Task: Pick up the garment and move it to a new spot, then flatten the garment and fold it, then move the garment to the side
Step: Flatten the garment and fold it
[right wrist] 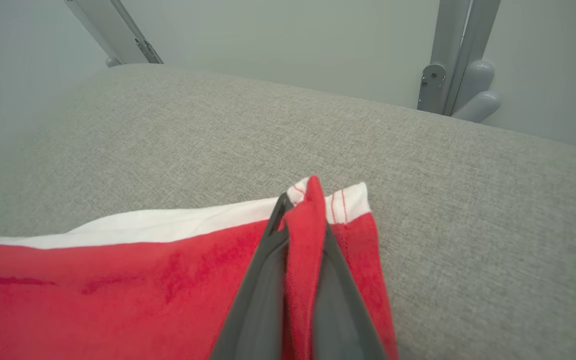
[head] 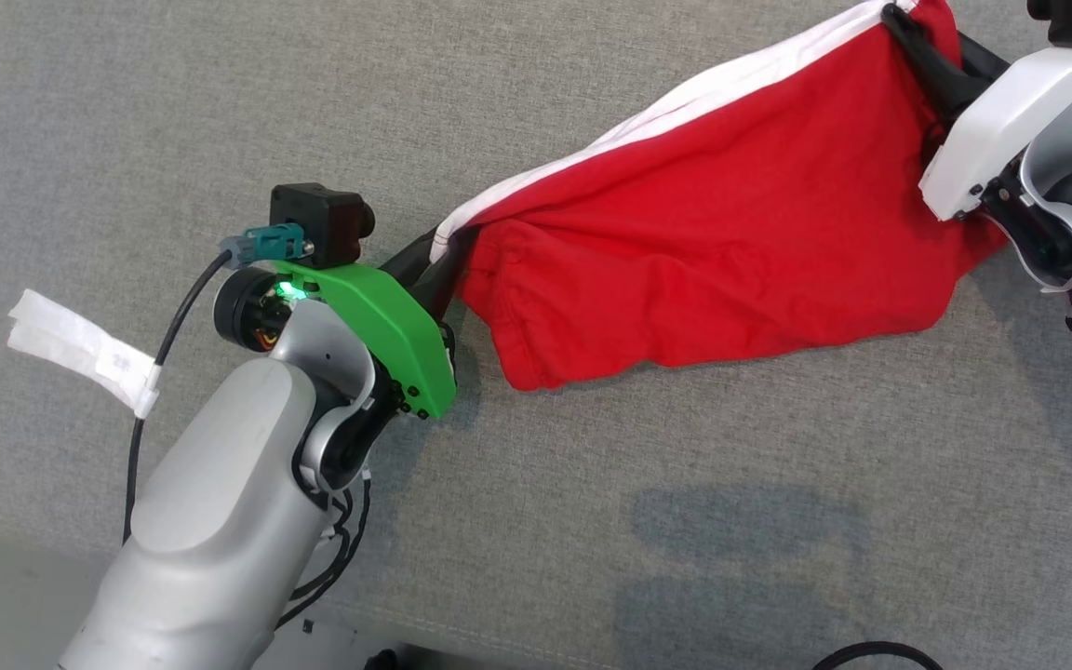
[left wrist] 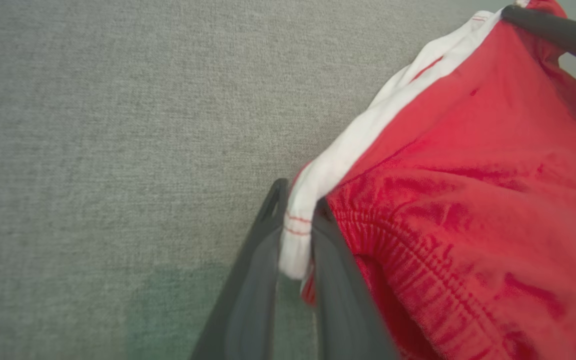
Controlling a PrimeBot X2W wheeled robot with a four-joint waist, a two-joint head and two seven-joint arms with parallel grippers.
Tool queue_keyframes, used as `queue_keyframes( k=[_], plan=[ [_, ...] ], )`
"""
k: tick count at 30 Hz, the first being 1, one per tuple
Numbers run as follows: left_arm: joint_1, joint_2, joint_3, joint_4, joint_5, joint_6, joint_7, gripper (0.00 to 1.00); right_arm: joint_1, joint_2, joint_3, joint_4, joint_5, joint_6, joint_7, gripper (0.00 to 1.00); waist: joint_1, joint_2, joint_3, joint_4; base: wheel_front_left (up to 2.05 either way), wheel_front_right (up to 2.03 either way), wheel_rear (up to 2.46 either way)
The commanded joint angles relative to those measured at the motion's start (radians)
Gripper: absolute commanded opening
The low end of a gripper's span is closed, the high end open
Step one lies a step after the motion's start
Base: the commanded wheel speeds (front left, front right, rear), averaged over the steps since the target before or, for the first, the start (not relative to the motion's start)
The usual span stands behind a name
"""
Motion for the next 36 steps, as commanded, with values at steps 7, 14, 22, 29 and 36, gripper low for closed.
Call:
queue_keyframes(
  k=[7,14,22,29,36],
  plan=[
    [0.003,0.013,0.001,-0.003,0.031,0.011,-0.066,1.0,-0.051,0.031,0.035,0.063,-0.001,0.0,-0.09,1.0,0.0,0.012,-0.029,-0.028,0.0,0.0,0.0],
    [0.119,0.119,0.017,-0.172,0.174,0.136,-0.212,1.0,-0.006,0.038,0.053,0.1,-0.017,0.0,0.003,1.0,0.0,0.012,-0.092,-0.07,0.0,0.0,0.0],
    [0.258,0.122,0.002,-0.291,0.253,0.241,-0.332,1.0,0.032,0.039,0.044,0.116,-0.058,0.0,0.137,1.0,0.0,0.012,-0.07,-0.042,0.0,0.0,0.0],
    [0.283,0.083,-0.026,-0.257,0.274,0.23,-0.405,1.0,0.071,0.071,0.021,0.175,-0.082,0.0,0.269,1.0,0.0,0.012,-0.056,0.0,0.0,0.0,0.0],
    [0.32,0.054,-0.04,-0.177,0.29,0.195,-0.446,1.0,0.147,0.108,-0.011,0.113,0.021,0.004,0.377,0.0,0.0,0.012,-0.126,-0.026,0.0,0.0,0.0]
  ],
)
